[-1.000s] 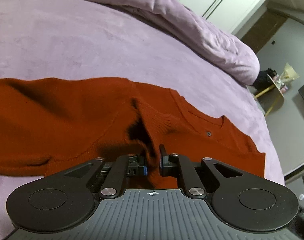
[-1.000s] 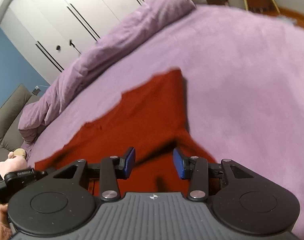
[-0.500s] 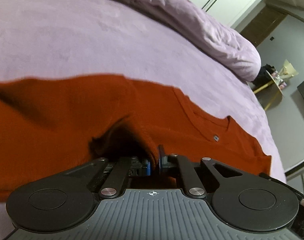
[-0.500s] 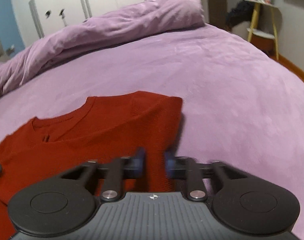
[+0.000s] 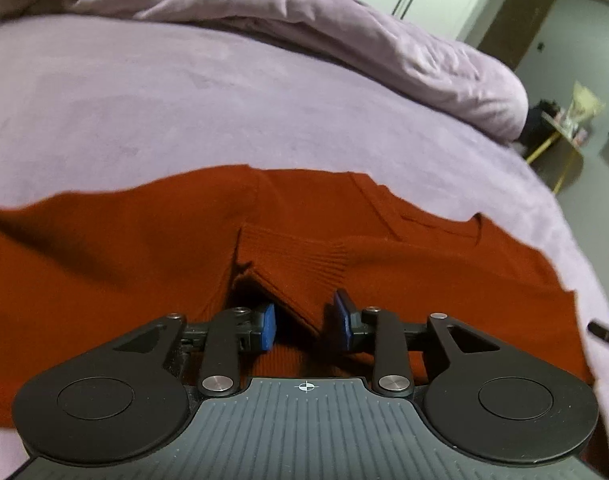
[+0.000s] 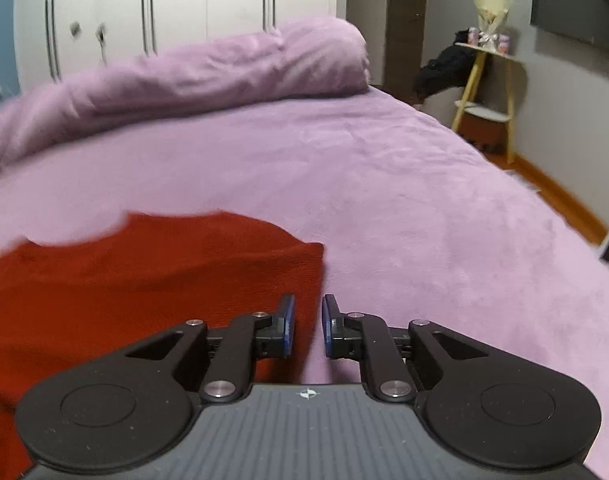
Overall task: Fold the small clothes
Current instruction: 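Lay the held sleeve across the cardigan body and open the left gripper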
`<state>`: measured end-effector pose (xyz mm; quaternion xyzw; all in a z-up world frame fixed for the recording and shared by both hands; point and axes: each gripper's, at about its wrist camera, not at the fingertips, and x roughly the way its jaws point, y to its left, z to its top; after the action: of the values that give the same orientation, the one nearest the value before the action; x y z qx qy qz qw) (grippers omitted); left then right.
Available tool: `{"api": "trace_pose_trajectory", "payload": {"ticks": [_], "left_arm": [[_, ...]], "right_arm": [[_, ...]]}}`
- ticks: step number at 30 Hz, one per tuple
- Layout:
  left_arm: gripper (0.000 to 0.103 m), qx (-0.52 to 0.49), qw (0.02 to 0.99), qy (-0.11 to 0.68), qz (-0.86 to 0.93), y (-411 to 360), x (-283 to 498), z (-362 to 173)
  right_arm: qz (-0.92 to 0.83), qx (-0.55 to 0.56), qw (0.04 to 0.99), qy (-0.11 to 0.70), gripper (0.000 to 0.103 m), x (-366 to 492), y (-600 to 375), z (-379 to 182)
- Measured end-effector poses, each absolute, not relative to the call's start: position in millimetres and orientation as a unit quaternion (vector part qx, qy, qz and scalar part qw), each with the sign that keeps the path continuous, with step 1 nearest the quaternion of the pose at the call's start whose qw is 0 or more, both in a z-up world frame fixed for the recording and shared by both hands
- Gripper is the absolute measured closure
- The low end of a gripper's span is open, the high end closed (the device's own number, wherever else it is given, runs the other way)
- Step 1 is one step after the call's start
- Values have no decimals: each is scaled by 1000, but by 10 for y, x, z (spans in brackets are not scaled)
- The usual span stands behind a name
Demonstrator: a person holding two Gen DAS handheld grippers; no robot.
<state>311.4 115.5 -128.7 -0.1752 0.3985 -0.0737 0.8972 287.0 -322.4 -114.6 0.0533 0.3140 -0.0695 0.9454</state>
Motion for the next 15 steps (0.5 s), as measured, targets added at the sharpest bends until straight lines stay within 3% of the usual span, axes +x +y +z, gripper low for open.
{"api": "trace_pose_trajectory", "payload": {"ticks": [4,8,10,15], "left_arm": [[65,-201,887,407,-90,1161,3077,-1273],[69,-169,892,410,-89,1070,3075,-1283],[75,-159,894,411,-85,1076,3065,-1277],[76,-172,892,412,-76,1176,3023,-1292]], "right_arm": [[28,52,947,316,89,2468,-3014,-1139],[27,9,939,342,93,2390,-2909,-1363],[14,-10,939,343,103,2388,-2908,-1369],[-5,-54,940,336,103,2344,-2951,-1410]]}}
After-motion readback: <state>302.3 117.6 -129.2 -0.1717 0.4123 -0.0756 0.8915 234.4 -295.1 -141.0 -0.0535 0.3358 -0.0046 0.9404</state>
